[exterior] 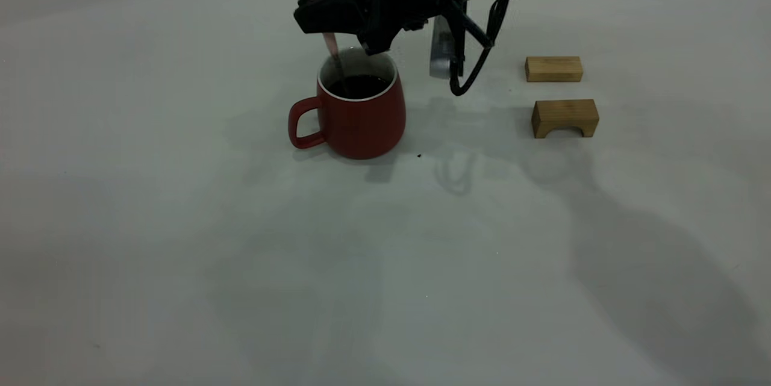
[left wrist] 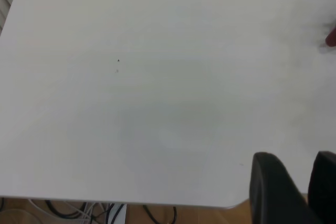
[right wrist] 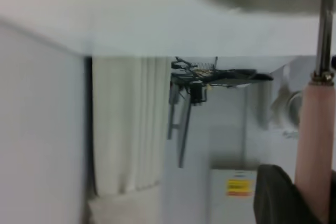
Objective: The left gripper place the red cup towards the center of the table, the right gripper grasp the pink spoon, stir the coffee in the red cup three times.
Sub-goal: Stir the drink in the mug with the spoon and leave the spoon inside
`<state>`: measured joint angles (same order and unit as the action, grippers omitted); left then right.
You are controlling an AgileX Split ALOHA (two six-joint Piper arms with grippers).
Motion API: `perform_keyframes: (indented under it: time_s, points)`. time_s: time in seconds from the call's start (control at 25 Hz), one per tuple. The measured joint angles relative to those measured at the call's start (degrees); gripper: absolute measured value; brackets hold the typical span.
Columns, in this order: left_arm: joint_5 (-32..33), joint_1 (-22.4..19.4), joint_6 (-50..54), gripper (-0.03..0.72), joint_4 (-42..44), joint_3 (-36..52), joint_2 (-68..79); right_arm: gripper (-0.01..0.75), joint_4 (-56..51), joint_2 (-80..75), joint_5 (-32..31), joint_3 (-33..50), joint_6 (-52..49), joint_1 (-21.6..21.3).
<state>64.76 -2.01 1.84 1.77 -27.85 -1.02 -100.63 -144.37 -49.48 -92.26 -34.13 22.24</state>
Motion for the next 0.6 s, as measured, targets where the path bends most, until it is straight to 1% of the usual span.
perform_keyframes:
  time_s: [0.04, 0.12, 0.28, 0.36, 0.44, 0.52, 0.6]
  points:
    - [0.0, 0.0, 0.0, 0.244, 0.0, 0.0, 0.0, 0.118, 0.0, 0.0, 0.0, 0.0, 2.0, -0.4]
    - [0.0, 0.0, 0.0, 0.244, 0.0, 0.0, 0.0, 0.119, 0.9, 0.0, -0.5, 0.0, 2.7, -1.6]
    - [0.0, 0.0, 0.0, 0.244, 0.0, 0.0, 0.0, 0.119, 4.6, 0.0, -2.7, 0.0, -5.1, -3.9]
    - [0.0, 0.0, 0.0, 0.244, 0.0, 0.0, 0.0, 0.119, 6.1, 0.0, -2.9, 0.0, -9.5, -3.9]
    - [0.0, 0.0, 0.0, 0.244, 0.0, 0.0, 0.0, 0.119, 6.4, -0.1, -3.0, 0.0, -11.9, -3.2]
    - [0.0, 0.0, 0.0, 0.244, 0.0, 0.0, 0.0, 0.118, 4.7, -0.5, -3.0, 0.0, -11.6, -2.1]
    - [0.0, 0.0, 0.0, 0.244, 0.0, 0.0, 0.0, 0.115, 2.6, -0.9, -2.7, 0.0, -8.9, -1.1]
